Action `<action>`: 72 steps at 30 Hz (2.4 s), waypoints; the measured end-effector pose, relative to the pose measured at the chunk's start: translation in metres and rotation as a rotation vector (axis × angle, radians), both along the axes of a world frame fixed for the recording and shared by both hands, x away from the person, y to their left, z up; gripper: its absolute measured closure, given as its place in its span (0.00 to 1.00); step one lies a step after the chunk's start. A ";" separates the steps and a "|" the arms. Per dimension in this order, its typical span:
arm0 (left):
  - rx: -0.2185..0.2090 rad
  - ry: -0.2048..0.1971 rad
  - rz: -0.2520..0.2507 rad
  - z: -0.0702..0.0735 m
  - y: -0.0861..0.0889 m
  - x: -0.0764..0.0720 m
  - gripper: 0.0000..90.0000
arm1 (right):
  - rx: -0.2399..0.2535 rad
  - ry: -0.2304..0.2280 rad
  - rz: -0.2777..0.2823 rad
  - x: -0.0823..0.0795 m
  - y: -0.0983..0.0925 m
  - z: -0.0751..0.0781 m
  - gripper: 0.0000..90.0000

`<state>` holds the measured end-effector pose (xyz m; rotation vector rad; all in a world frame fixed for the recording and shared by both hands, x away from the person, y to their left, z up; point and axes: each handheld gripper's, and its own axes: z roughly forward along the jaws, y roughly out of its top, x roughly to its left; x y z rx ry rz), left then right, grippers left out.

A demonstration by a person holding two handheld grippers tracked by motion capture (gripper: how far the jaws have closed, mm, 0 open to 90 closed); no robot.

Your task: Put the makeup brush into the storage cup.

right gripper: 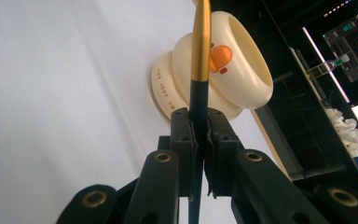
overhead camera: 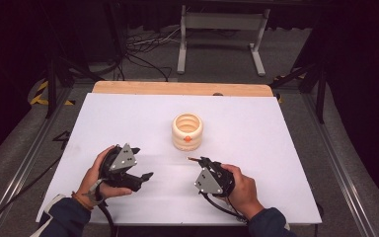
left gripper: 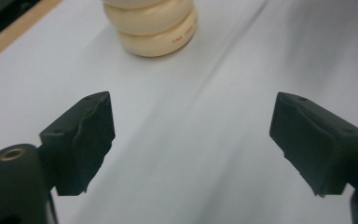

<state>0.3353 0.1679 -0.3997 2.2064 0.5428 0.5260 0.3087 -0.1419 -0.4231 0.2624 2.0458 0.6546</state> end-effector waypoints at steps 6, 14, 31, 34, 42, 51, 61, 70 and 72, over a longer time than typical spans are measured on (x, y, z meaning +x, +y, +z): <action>-0.161 -0.028 0.071 -0.019 0.037 -0.011 0.07 | 0.100 0.044 0.006 0.003 -0.007 0.006 0.93; -0.229 -0.018 0.109 -0.033 0.066 -0.028 0.06 | 0.203 0.083 0.006 0.007 -0.014 0.017 0.93; -0.176 -0.034 0.119 -0.036 0.066 -0.034 0.08 | 0.429 0.180 0.021 0.024 -0.020 0.032 0.93; -0.191 -0.040 0.118 -0.035 0.067 -0.035 0.09 | 0.463 0.191 0.032 0.026 -0.021 0.036 0.93; -0.206 -0.021 0.103 -0.035 0.068 -0.034 0.09 | 0.546 0.209 0.031 0.035 -0.027 0.043 0.93; -0.225 -0.024 0.099 -0.033 0.068 -0.035 0.08 | 0.621 0.227 0.013 0.053 -0.037 0.056 0.93; -0.233 -0.028 0.088 -0.033 0.066 -0.035 0.08 | 0.704 0.224 0.003 0.068 -0.044 0.072 0.93; -0.245 -0.022 0.082 -0.032 0.067 -0.035 0.08 | 0.736 0.211 0.027 0.083 -0.031 0.088 0.93; -0.245 -0.026 0.085 -0.032 0.067 -0.035 0.08 | 0.743 0.206 0.033 0.087 -0.028 0.092 0.93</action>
